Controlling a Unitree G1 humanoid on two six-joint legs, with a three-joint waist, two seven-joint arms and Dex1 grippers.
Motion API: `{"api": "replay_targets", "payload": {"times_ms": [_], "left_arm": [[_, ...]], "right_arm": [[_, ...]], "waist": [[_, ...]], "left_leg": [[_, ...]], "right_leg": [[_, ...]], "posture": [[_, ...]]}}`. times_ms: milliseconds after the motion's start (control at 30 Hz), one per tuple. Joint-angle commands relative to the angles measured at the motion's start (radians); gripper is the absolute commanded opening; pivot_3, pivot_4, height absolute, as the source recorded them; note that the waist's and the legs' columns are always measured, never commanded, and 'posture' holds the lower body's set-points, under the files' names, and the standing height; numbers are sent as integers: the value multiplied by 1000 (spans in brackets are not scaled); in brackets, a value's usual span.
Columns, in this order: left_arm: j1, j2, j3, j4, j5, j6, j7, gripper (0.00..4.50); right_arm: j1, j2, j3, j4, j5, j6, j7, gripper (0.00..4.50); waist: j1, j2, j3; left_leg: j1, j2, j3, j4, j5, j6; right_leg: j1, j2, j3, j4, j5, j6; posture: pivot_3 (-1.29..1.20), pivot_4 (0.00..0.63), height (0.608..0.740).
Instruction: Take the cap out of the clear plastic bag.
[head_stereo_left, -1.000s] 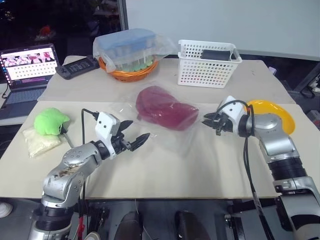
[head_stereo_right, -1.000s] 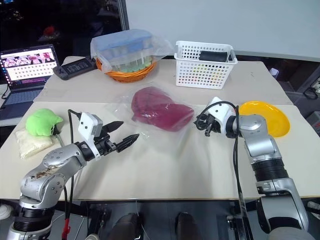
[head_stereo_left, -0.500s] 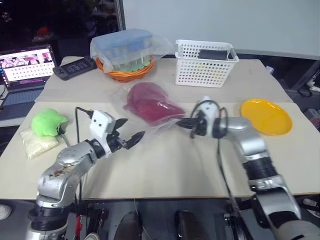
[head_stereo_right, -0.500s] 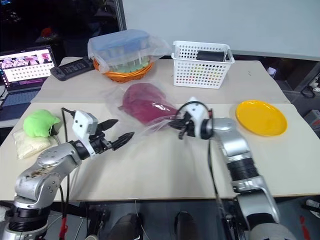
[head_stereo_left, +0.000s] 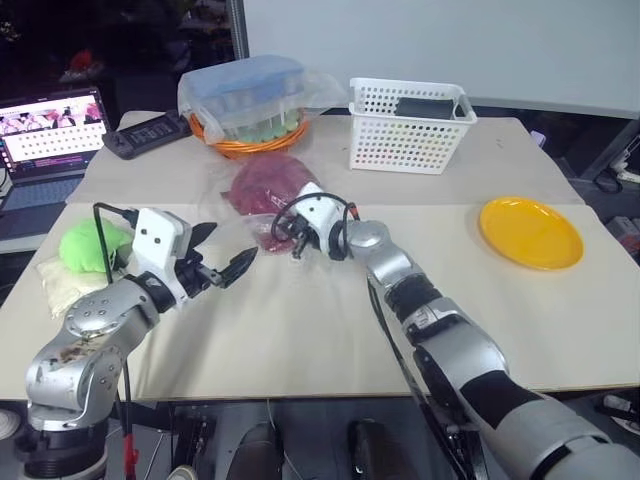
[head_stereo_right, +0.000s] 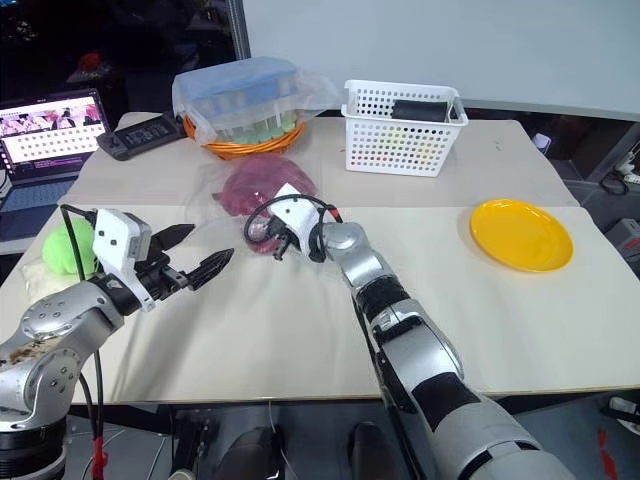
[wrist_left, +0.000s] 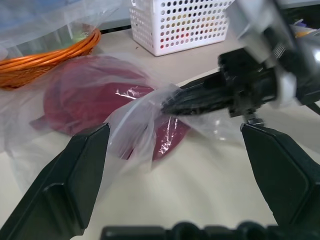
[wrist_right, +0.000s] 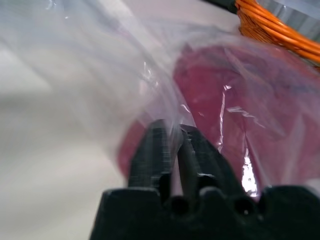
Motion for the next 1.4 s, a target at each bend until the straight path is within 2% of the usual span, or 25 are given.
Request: {"api": "replay_targets", "payload": {"times_ms": [33, 67, 200, 233, 267, 433, 600, 700, 833, 1033, 1200, 1400], "left_arm": [[-11, 0, 5, -45, -23, 10, 9, 4500], [-10, 1, 0, -45, -25, 13, 8, 4500], [-24, 5, -28, -32, -38, 29, -9, 4500], [-29, 9, -35, -29, -44, 34, -19, 4500], [-38, 15, -42, -23, -51, 41, -31, 4500], [-82, 53, -57, 12, -66, 59, -86, 4500], [-112, 104, -54, 45, -82, 69, -147, 4500], [-129, 132, -44, 76, -87, 66, -172, 4500], [-168, 173, -35, 118, -77, 69, -192, 4500], [-81, 318, 44, 68, -103, 103, -295, 4500], [-37, 389, 89, 51, -142, 131, -346, 4500], [-54, 384, 79, 42, -162, 152, -332, 4500]], "right_arm": [[-8, -83, 12, -10, -50, -88, 37, 2169], [-1, -111, 10, -29, -53, -90, 60, 2383], [64, -267, -29, -240, 15, 6, 268, 3765], [92, -317, -39, -335, 49, 76, 343, 4263], [121, -376, -50, -438, 88, 162, 421, 4449], [215, -599, -95, -825, 246, 505, 652, 4449], [281, -738, -164, -1035, 360, 684, 709, 4449], [300, -724, -175, -1081, 368, 720, 638, 4449], [310, -614, -140, -1073, 324, 682, 504, 4449], [299, -479, -55, -1038, 258, 584, 410, 4449], [291, -440, -17, -984, 214, 505, 387, 4449], [304, -444, -13, -921, 161, 428, 363, 4449]], "waist": [[0, 0, 0], [0, 0, 0], [5, 0, 0], [5, 0, 0], [4, 0, 0], [-3, 0, 0], [1, 0, 0], [-1, 0, 0], [-1, -1, 0], [-1, -1, 0], [8, -1, 1], [20, -1, 1]], "left_leg": [[0, 0, 0, 0, 0, 0], [0, 0, 0, 0, 0, 0], [-2, 0, 0, 0, 0, 0], [-2, 0, 0, 0, 0, 0], [-2, 0, 0, 0, 0, 0], [-3, 1, 0, 0, 0, 0], [-3, 1, 0, 0, 0, 0], [-2, 1, 1, 0, 0, 0], [-2, 1, 0, 0, 0, 0], [-5, 0, 0, -1, 0, 0], [-6, 0, 0, 0, 0, 0], [-6, 0, 1, 0, 1, -1]], "right_leg": [[0, 0, 0, 0, 0, 0], [0, 0, 0, 0, 0, 0], [-1, 0, 0, 0, 0, 0], [-1, 0, 0, 0, 0, 0], [-1, 0, 0, 0, 0, 0], [-3, 1, 1, 0, 0, 0], [-4, 2, 1, 1, -1, -1], [-4, 1, 1, 1, -2, -1], [-4, 1, 1, 1, -3, 1], [-6, 2, 1, 1, -2, -1], [-7, 0, 0, 0, -2, -1], [-7, 0, 0, 0, -2, -1]], "posture": [[0, 150, 730], [0, 150, 730], [0, 150, 730], [0, 150, 730], [0, 150, 730], [0, 150, 730], [0, 150, 730], [0, 150, 730], [0, 150, 730], [0, 150, 730], [0, 150, 730], [0, 150, 730]]}}
